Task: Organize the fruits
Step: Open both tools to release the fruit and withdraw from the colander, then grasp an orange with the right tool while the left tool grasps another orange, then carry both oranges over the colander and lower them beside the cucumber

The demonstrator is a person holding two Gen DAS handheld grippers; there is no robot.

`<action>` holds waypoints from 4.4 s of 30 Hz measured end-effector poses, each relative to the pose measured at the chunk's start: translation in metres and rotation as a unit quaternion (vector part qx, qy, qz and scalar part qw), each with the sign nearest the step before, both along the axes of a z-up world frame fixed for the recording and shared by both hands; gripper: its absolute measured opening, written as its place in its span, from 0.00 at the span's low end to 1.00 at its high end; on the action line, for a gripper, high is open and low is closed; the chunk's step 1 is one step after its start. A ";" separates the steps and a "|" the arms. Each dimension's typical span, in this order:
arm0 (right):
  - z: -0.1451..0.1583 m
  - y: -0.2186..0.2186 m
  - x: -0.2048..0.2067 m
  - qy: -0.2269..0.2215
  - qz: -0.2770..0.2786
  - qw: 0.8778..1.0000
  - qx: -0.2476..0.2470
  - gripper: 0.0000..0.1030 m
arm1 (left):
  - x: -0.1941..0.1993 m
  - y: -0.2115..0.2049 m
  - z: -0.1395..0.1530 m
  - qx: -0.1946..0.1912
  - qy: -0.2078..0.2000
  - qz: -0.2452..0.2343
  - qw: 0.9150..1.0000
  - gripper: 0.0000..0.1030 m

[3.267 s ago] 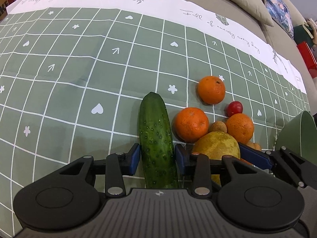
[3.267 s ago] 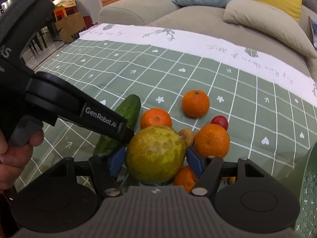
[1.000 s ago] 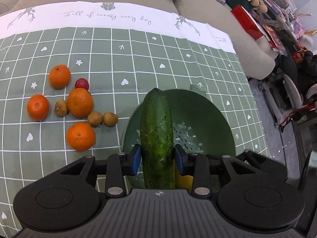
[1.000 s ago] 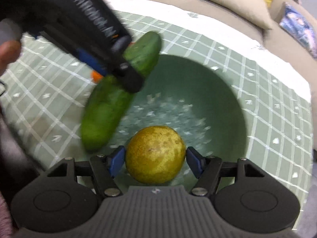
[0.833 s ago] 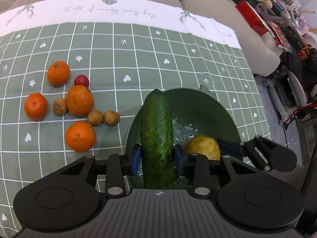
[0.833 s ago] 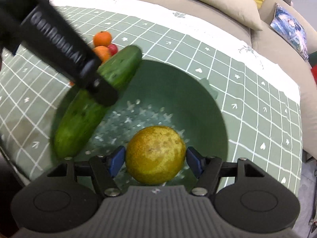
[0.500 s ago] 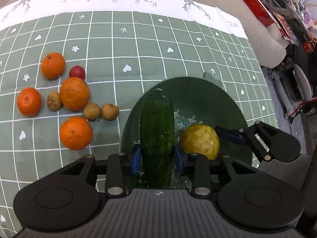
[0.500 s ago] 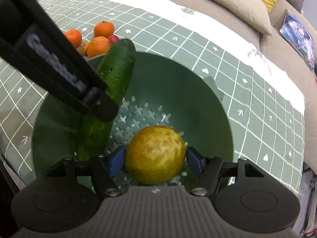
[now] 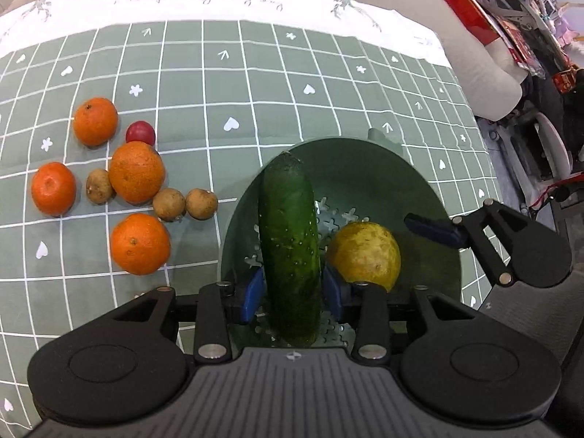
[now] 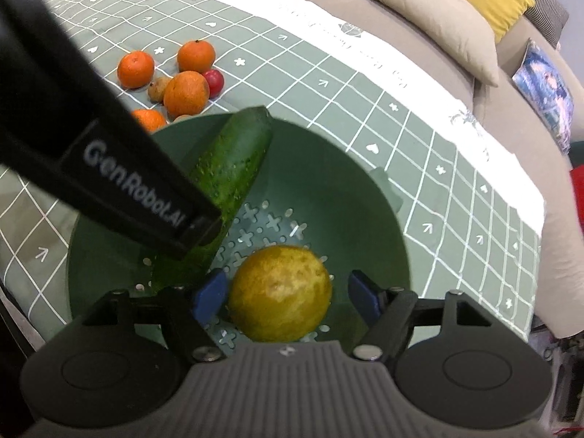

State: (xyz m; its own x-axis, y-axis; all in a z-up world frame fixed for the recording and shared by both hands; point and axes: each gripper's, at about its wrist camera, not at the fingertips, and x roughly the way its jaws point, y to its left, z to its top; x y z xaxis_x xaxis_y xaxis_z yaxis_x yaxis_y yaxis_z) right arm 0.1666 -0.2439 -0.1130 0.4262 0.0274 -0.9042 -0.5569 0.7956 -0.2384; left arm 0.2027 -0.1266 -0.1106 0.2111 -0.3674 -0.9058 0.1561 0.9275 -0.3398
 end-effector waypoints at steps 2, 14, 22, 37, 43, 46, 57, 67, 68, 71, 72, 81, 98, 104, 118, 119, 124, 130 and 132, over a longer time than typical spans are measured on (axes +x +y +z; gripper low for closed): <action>0.005 0.000 -0.002 -0.006 -0.007 1.000 -0.006 0.71 | -0.003 0.003 0.008 -0.010 -0.006 0.001 1.000 0.43; 0.054 0.016 -0.012 -0.045 -0.100 0.992 0.064 0.78 | -0.031 0.045 0.065 -0.015 -0.109 0.022 0.994 0.44; 0.073 0.047 -0.021 -0.079 -0.150 0.976 0.139 0.79 | -0.050 0.087 0.085 0.030 -0.184 0.040 0.982 0.45; 0.061 0.104 -0.041 -0.120 -0.180 0.955 0.203 0.84 | -0.084 0.158 0.064 0.081 -0.219 0.094 0.968 0.46; 0.046 0.120 -0.045 -0.124 -0.162 0.960 0.191 0.75 | -0.089 0.171 0.049 0.077 -0.219 0.100 0.968 0.46; 0.040 0.125 -0.043 -0.123 -0.153 0.963 0.186 0.69 | -0.088 0.175 0.044 0.078 -0.217 0.102 0.968 0.46; 0.021 0.132 -0.024 -0.098 -0.123 0.971 0.182 0.50 | -0.066 0.177 0.024 0.056 -0.191 0.091 0.976 0.46; -0.010 0.151 -0.007 -0.076 -0.083 0.988 0.108 0.46 | -0.043 0.176 0.004 0.061 -0.170 0.070 0.981 0.46; -0.013 0.153 -0.005 -0.073 -0.080 0.989 0.102 0.45 | -0.041 0.176 0.003 0.060 -0.171 0.066 0.981 0.46; -0.023 0.158 0.000 -0.065 -0.076 0.992 0.081 0.45 | -0.034 0.173 -0.001 0.070 -0.177 0.047 0.981 0.46; -0.025 0.158 0.001 -0.062 -0.077 0.992 0.078 0.45 | -0.031 0.172 -0.002 0.073 -0.179 0.041 0.980 0.46; -0.035 0.161 0.011 -0.056 -0.068 0.994 0.061 0.40 | -0.001 0.160 -0.022 0.090 -0.174 -0.007 0.980 0.48; -0.033 0.158 0.012 -0.055 -0.055 0.995 0.058 0.31 | 0.027 0.150 -0.037 0.091 -0.148 -0.010 0.985 0.43; -0.026 0.153 0.007 -0.060 -0.057 0.993 0.083 0.30 | 0.011 0.155 -0.027 0.088 -0.146 0.006 0.985 0.42; 0.034 0.124 -0.036 -0.102 -0.060 0.978 0.170 0.30 | -0.045 0.157 0.042 0.029 -0.176 0.057 0.982 0.42; 0.039 0.118 -0.040 -0.105 -0.064 0.977 0.176 0.30 | -0.048 0.153 0.045 0.024 -0.178 0.053 0.982 0.42; 0.052 0.081 -0.055 -0.102 -0.103 0.971 0.192 0.30 | -0.060 0.122 0.060 -0.004 -0.183 0.016 0.983 0.42; 0.054 0.032 -0.062 -0.085 -0.145 0.969 0.180 0.30 | -0.062 0.072 0.065 -0.027 -0.175 -0.040 0.983 0.42; 0.052 0.017 -0.062 -0.076 -0.153 0.971 0.169 0.30 | -0.061 0.055 0.063 -0.025 -0.170 -0.060 0.983 0.42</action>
